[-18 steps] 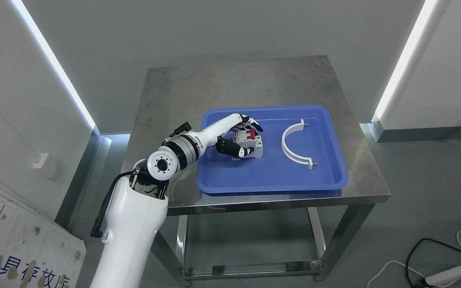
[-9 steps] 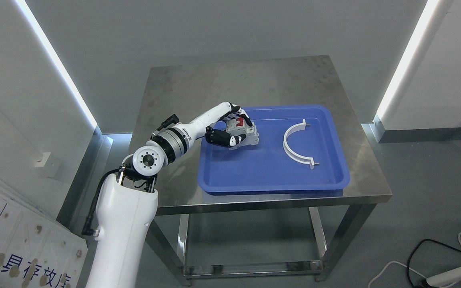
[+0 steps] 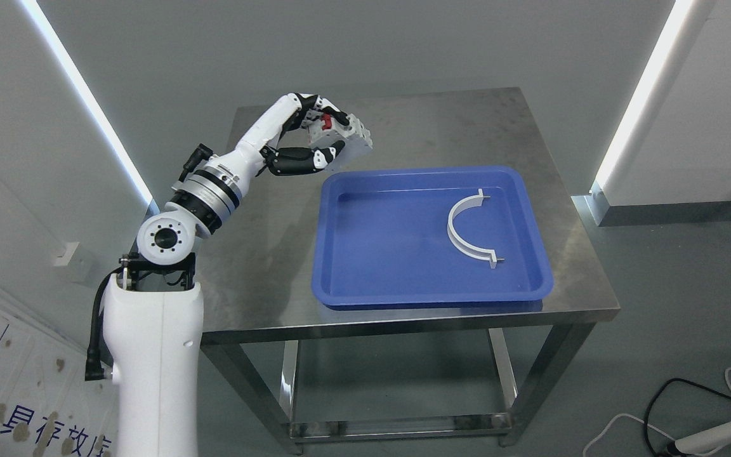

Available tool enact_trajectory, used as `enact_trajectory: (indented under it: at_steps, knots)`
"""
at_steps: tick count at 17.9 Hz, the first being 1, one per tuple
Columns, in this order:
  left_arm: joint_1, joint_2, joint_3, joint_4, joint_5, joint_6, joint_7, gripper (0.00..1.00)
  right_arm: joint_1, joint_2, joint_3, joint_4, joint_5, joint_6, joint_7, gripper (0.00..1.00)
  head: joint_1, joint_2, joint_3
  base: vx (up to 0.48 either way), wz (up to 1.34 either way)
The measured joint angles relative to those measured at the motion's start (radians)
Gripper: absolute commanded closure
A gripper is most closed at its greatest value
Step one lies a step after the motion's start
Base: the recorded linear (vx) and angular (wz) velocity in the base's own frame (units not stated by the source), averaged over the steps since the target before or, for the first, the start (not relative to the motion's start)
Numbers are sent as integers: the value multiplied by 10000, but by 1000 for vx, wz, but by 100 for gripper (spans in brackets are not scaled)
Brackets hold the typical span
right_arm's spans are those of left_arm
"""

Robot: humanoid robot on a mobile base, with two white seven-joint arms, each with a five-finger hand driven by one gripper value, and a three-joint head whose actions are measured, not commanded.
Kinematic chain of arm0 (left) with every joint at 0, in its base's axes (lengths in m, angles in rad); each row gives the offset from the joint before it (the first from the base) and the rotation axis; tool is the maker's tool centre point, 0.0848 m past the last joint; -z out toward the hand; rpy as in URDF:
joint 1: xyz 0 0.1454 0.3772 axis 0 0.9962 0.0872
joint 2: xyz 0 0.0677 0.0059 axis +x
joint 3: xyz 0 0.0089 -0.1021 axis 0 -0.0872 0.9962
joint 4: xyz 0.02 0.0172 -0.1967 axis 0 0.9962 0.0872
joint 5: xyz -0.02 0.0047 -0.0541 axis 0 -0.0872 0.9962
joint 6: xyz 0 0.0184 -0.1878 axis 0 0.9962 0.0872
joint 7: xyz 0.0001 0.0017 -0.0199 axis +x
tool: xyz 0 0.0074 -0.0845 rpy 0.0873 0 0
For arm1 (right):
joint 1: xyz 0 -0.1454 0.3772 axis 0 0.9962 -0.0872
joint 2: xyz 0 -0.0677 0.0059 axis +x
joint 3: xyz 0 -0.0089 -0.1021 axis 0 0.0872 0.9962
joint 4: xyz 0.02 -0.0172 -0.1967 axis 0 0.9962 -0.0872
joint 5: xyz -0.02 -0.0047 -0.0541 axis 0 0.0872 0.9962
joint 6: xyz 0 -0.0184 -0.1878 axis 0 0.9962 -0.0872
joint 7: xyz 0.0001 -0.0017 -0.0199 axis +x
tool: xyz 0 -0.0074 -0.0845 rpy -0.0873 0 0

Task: Place circuit breaker on shelf
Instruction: 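Lift the circuit breaker up and out of the tray with the left hand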

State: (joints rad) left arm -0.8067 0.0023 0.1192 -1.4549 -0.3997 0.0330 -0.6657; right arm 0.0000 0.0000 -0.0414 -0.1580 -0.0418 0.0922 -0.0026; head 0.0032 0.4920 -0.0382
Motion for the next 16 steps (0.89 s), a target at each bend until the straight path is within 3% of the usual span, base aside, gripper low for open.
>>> enact_trajectory:
  at_steps: [3,5,10,13,16]
  knots:
    - [19,-8,886,-308,1002,-71,641,98,1,0,0,0,-1,0,0,0,0,0,0,0,0]
    - [119,-12,1312,-494,1411,-410,2360,98,0,0,0,0,0,0,0,0,0,0,0,0,0]
    - [1743,-15,1202,-987,1929,-2816,6745,98,0,0,0,-1,0,2,6,0,0,0,0,2,4]
    - [2958,-17,764,-1331,2052,-3877,7713,98,0,0,0,0,0,6,17,0,0,0,0,-1,4]
    - [4034,-18,406,-1602,2116,-4563,7633,98,-2,0,0,0,0,6,61,0,0,0,0,-1,4]
